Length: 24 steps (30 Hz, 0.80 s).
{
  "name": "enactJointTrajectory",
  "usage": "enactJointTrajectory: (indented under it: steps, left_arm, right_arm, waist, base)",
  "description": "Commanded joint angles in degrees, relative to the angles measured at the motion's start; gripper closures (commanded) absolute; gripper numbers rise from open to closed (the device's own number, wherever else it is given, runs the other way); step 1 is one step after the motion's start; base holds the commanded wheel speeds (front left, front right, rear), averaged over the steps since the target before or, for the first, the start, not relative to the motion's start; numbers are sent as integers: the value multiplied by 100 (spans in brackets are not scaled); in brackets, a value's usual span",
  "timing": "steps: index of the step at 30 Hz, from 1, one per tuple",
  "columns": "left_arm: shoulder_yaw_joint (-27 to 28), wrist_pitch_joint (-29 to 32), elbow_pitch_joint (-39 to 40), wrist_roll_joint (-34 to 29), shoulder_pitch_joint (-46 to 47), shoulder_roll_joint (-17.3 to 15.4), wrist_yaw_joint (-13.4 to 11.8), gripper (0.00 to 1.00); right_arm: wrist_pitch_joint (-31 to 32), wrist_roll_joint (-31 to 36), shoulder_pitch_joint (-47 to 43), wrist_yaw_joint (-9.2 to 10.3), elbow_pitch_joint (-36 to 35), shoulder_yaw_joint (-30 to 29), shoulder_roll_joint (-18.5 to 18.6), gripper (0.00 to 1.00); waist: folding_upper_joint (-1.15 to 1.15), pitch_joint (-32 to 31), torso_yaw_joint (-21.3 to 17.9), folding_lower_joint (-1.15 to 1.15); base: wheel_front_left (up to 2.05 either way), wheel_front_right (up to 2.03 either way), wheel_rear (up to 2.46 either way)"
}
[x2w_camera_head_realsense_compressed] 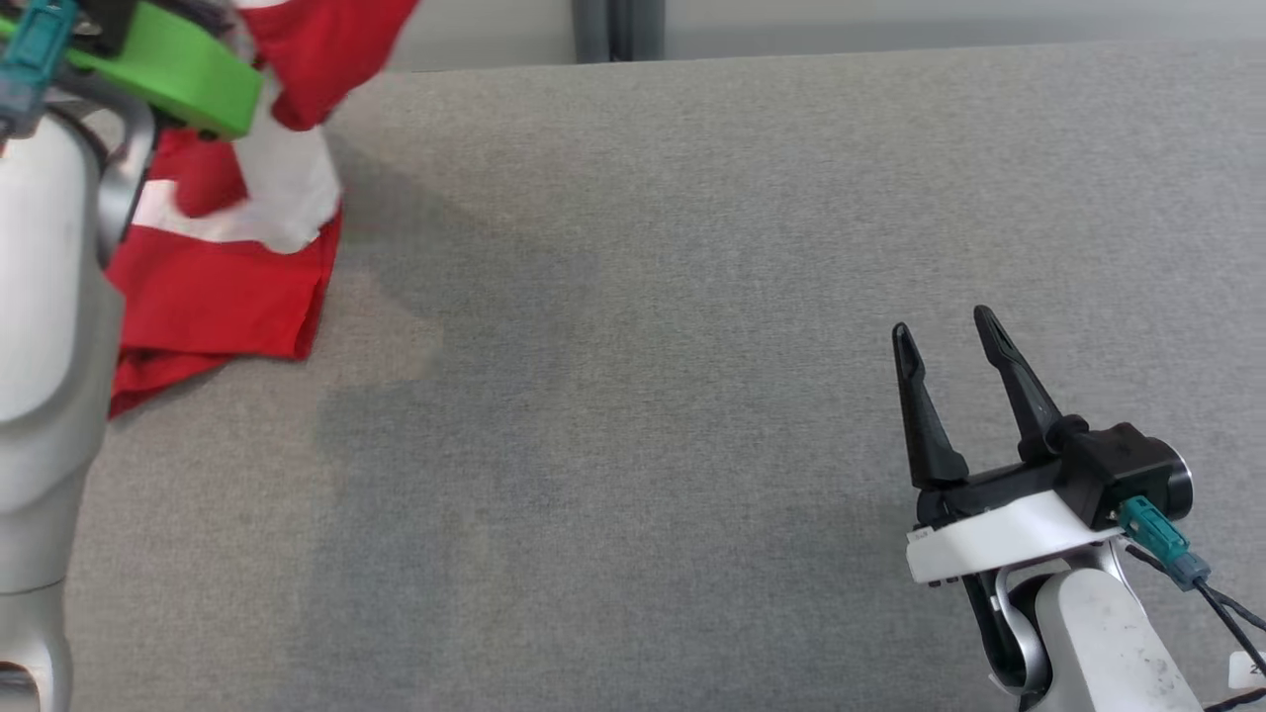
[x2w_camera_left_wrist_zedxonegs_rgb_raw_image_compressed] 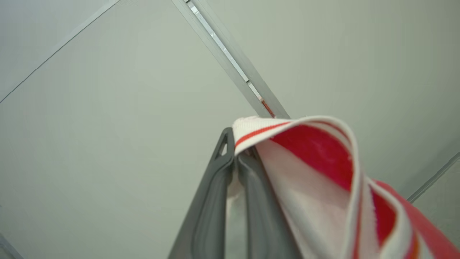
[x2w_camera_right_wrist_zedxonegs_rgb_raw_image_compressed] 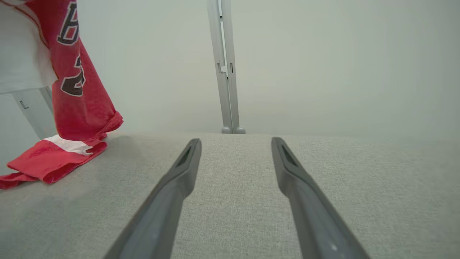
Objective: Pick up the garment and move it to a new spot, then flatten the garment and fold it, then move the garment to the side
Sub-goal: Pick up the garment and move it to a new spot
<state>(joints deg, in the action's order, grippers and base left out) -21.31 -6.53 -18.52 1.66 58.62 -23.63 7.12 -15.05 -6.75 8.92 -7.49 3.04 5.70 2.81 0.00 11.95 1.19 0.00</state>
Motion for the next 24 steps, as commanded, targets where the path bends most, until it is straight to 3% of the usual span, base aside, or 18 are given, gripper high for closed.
enactJointTrajectory:
  steps: [1,7,13,18,24]
  left_arm:
    - [-100,48,194,90,104,75,21,100]
    - [-707,200,1010,431,286,593,31,100]
    - [-788,64,1001,1035,-262,1240,-121,100]
    - [-727,-156,275,1346,-1143,1264,-311,100]
    - [-478,-516,-1003,1594,-1965,1059,-541,100]
  right_arm:
    - [-20,-48,-71,0,7,-11,13,0]
    - [-20,-177,-72,0,-2,-46,14,0]
    - [-20,-234,-56,0,-18,-236,13,0]
    - [-20,-253,33,0,-52,-537,11,0]
    - [-20,-200,106,0,-97,-758,10,0]
  waist:
    - [0,-214,-316,0]
    - [0,-166,-772,0]
    - [0,70,-1108,0]
    - [0,276,-1306,0]
    - [0,472,-1401,0]
  base:
    - [0,0,0]
    - [0,0,0]
    - [0,0,0]
    - [0,0,0]
    - [0,0,0]
